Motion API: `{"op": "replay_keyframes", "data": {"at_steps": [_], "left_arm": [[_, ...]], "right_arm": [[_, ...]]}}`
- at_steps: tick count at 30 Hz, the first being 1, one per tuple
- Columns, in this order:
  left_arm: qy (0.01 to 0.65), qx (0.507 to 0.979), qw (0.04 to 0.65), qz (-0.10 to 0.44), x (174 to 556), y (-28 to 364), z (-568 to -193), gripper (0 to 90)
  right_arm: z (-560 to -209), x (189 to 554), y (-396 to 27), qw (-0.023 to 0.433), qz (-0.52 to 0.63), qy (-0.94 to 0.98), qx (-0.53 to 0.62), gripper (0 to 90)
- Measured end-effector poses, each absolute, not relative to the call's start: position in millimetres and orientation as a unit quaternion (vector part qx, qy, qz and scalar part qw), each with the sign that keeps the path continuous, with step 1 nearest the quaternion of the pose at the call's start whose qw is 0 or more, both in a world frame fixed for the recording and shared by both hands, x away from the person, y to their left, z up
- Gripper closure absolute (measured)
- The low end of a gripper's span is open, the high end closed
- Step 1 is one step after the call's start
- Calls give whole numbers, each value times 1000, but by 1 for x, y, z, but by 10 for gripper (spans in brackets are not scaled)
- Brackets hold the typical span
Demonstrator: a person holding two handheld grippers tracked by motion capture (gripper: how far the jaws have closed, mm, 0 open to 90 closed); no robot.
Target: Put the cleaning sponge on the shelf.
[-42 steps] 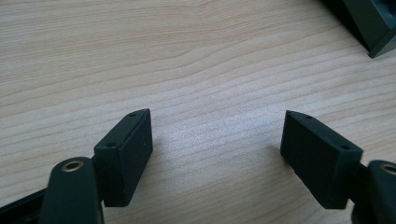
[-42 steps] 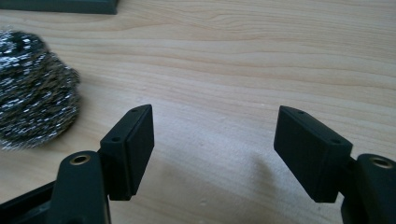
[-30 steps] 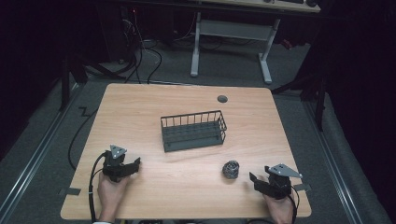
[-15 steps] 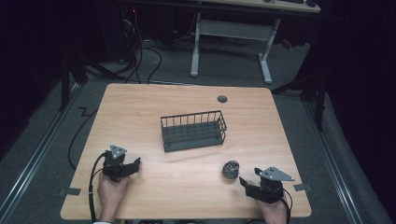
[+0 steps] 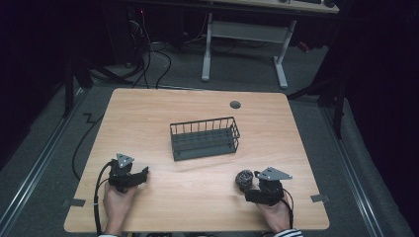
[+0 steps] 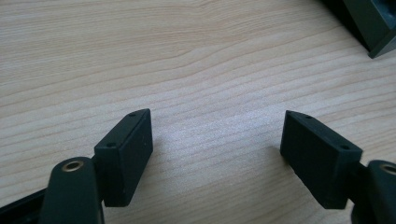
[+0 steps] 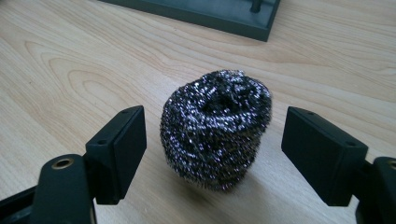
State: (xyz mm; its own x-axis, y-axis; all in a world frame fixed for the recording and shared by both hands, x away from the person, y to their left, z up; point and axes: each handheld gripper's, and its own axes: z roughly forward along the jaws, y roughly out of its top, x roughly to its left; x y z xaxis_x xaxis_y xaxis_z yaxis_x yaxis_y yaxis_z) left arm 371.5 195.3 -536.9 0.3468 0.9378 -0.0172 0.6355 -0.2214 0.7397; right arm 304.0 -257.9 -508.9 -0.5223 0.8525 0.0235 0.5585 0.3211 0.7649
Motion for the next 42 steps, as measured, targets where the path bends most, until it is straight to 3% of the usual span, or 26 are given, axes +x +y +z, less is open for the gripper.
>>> {"op": "replay_keyframes", "data": {"at_steps": [14, 25, 42], "left_arm": [[526, 748, 336, 225, 371, 195, -537, 259], [526, 748, 336, 225, 371, 195, -537, 260], [525, 748, 336, 225, 371, 195, -537, 259]], "right_arm": [[-515, 312, -256, 189, 364, 791, 455, 249], [-517, 313, -252, 187, 359, 800, 442, 348], [-516, 310, -252, 184, 359, 803, 438, 379]]}}
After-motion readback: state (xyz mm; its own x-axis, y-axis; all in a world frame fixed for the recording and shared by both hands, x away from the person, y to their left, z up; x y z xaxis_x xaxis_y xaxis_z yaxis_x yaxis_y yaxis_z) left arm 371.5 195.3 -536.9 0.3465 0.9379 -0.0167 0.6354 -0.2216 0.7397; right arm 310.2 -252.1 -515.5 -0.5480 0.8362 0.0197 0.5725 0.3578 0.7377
